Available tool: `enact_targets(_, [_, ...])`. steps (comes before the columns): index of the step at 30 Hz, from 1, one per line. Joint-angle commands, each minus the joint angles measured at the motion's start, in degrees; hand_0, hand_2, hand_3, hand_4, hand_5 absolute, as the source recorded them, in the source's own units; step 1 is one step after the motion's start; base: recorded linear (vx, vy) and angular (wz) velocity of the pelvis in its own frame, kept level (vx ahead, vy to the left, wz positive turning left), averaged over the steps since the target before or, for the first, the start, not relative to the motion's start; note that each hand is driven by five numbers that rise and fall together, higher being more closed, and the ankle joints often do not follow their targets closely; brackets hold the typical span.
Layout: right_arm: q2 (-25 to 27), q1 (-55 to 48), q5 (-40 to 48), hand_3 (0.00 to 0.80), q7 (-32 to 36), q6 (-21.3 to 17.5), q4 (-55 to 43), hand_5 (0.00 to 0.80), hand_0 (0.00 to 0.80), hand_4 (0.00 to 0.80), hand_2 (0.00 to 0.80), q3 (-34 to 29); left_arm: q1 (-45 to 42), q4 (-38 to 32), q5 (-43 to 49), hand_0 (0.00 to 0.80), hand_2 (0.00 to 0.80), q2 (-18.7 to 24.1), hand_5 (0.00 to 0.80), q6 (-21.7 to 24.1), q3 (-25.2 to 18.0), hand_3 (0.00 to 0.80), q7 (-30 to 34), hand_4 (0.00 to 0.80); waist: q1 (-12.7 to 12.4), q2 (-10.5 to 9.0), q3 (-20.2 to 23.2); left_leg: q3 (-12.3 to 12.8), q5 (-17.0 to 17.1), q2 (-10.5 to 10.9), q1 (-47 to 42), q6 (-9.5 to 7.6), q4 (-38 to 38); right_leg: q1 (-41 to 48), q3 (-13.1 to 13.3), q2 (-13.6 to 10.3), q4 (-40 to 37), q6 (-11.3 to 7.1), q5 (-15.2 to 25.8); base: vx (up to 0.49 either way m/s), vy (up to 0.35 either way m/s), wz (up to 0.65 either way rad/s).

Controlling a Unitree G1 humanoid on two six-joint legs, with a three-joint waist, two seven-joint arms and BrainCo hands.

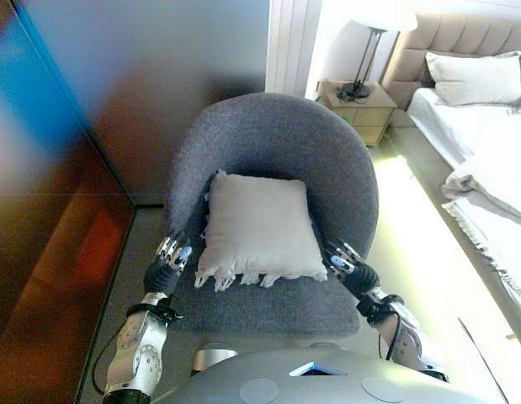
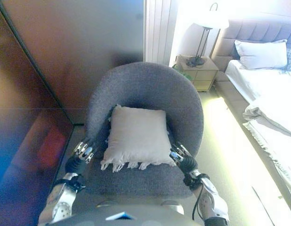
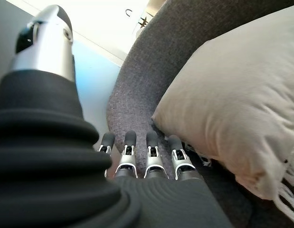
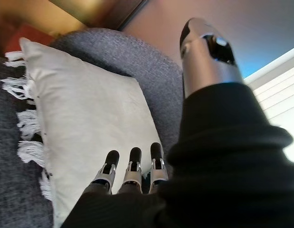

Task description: Pick up the cushion and take it to the sofa

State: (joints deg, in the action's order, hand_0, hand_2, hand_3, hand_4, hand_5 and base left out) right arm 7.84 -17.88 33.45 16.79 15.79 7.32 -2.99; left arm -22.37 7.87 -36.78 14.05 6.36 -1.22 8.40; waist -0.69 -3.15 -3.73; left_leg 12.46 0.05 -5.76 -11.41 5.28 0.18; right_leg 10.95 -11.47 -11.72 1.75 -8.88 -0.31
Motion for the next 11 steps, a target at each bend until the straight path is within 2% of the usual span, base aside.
enact_targets(1, [-0.74,4.51,4.06,0.0,-1.77,-4.87,-3.42,0.0,0.0,0.0,0.0,1.5,2.15,-4.86,0.85,0.0,0.0,1.82,0.0,4.36,0.54,0.0,-1.31,0.0,1.04,0.43,-1.22,1.25,-4.41,2.25,-0.4,-2.55,3.39,-0.21,-1.49,2.47,-1.29,0.93,1.89,0.0,0.0,0.0])
enact_targets(8, [-0.35,4.61,3.92,0.0,-2.0,-5.73,-3.53,0.0,0.0,0.0,0.0,3.93,1.81,-4.67,-1.04,0.0,0.0,1.48,0.0,3.9,3.31,0.0,-2.58,0.0,1.18,0.69,-1.25,1.39,-4.78,2.22,-0.89,-2.58,3.47,0.17,-1.39,2.76,-1.44,0.95,1.68,0.0,0.0,0.0])
enact_targets(11, [-0.21,4.59,3.71,0.0,-2.12,-6.22,-2.84,0.0,0.0,0.0,0.0,4.52,1.82,-4.9,-2.36,0.0,0.0,1.46,0.0,3.68,3.19,0.0,-2.79,0.0,1.01,0.56,-1.08,1.42,-4.95,2.29,-1.12,-2.71,3.08,0.35,-1.56,2.61,-1.96,0.74,1.81,0.0,0.0,0.0])
